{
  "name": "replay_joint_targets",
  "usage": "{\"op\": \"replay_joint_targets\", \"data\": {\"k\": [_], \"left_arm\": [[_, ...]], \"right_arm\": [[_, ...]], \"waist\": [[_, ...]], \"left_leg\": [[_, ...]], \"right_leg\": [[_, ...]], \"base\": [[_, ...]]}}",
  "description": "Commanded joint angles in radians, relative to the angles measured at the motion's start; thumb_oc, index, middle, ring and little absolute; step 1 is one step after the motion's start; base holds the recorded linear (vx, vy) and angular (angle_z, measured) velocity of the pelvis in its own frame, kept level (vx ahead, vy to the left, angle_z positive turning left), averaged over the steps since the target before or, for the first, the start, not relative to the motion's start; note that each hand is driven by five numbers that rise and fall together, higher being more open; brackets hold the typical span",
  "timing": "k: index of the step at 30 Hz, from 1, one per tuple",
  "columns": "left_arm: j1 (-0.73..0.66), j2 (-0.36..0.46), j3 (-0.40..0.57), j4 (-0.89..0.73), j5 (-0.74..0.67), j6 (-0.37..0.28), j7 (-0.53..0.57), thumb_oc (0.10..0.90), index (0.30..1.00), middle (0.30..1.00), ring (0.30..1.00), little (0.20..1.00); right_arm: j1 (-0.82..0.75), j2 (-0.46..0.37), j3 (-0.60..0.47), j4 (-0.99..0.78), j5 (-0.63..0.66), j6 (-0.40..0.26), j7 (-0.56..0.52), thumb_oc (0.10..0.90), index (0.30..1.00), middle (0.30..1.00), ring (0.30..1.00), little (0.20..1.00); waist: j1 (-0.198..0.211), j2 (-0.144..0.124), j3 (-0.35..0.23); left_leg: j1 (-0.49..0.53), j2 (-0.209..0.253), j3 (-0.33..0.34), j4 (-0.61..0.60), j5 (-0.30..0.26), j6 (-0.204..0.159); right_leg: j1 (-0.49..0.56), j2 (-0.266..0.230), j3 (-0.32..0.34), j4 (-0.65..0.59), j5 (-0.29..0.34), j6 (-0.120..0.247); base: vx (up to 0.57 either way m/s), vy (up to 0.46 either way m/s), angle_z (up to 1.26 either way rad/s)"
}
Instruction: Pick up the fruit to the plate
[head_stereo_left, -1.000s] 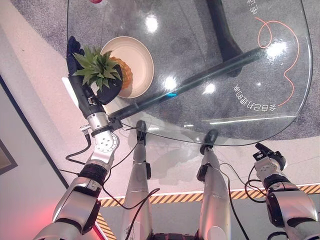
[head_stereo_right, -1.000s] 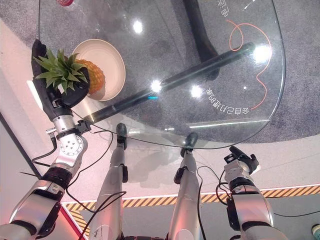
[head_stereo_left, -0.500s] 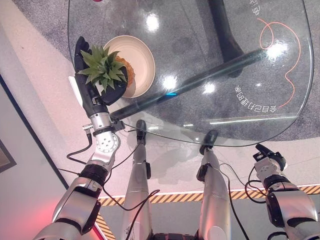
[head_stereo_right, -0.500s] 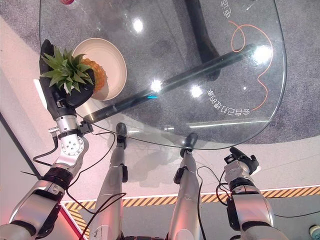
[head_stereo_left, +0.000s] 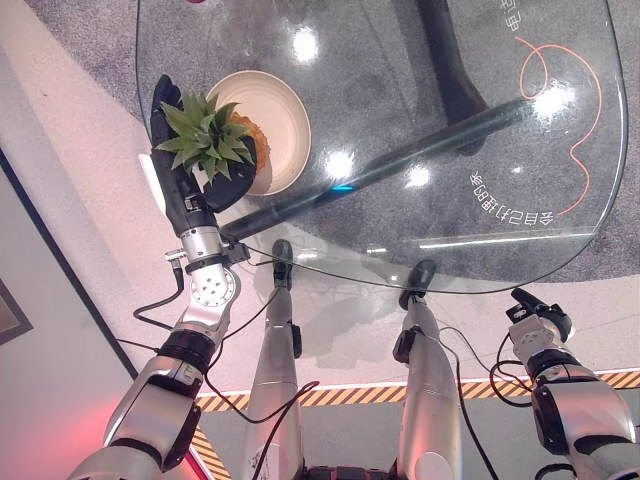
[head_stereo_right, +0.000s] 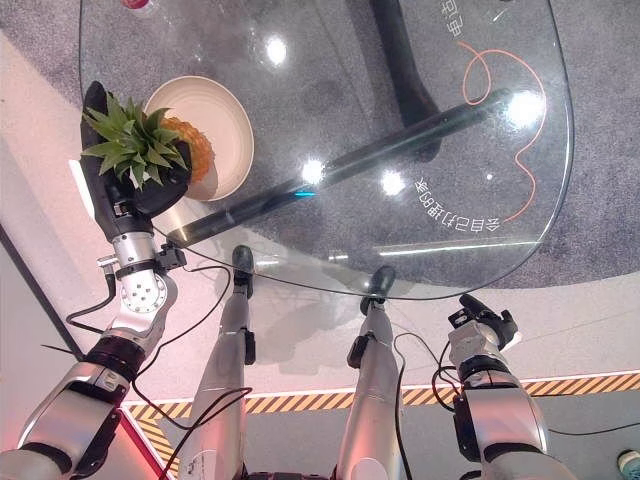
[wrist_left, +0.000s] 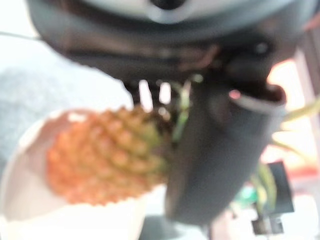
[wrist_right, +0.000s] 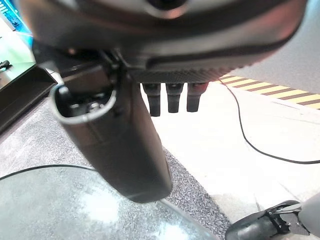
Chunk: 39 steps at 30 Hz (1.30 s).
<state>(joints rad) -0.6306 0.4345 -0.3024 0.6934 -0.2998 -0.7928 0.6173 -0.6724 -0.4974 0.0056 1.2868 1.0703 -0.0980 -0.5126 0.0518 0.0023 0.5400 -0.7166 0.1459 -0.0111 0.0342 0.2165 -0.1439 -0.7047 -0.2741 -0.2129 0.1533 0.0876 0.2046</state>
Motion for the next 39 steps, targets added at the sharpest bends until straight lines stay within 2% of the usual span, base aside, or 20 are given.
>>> {"op": "replay_joint_targets", "data": {"k": [1,12,39], "left_arm": [[-0.038,0.025,0.018,-0.064,0.019,-0.061,-0.012,0.8,0.9,0.9,0.9,0.9],[-0.003,0.037,0.017,-0.069,0.015,-0.049,-0.009,0.8,0.9,0.9,0.9,0.9],[0.057,0.032,0.035,-0.043,-0.05,-0.009,-0.038,0.8,0.9,0.9,0.9,0.9]], "right_arm": [[0.03,-0.082,-0.01,-0.011,-0.01,-0.054,-0.017,0.8,0.9,0.9,0.9,0.9],[0.042,-0.097,-0.014,-0.013,-0.008,-0.058,-0.014,0.8,0.9,0.9,0.9,0.9],[0.062,-0.122,-0.03,-0.014,-0.005,-0.053,-0.002,0.8,0.9,0.9,0.9,0.9]], "waist": [[0.016,-0.002,-0.02],[0.02,0.014,-0.02],[0.029,0.028,-0.02]], "left_leg": [[0.014,-0.003,0.019,0.047,-0.085,0.013],[0.025,-0.006,0.02,0.044,-0.091,0.012],[0.029,-0.005,0.024,0.046,-0.088,0.009]], "right_leg": [[-0.02,0.007,-0.033,0.031,0.059,0.01],[-0.01,0.002,-0.03,0.024,0.056,0.012],[-0.008,-0.012,-0.041,0.036,0.049,0.012]], "base": [[0.0,0.0,0.0],[0.0,0.0,0.0],[0.0,0.0,0.0]]}}
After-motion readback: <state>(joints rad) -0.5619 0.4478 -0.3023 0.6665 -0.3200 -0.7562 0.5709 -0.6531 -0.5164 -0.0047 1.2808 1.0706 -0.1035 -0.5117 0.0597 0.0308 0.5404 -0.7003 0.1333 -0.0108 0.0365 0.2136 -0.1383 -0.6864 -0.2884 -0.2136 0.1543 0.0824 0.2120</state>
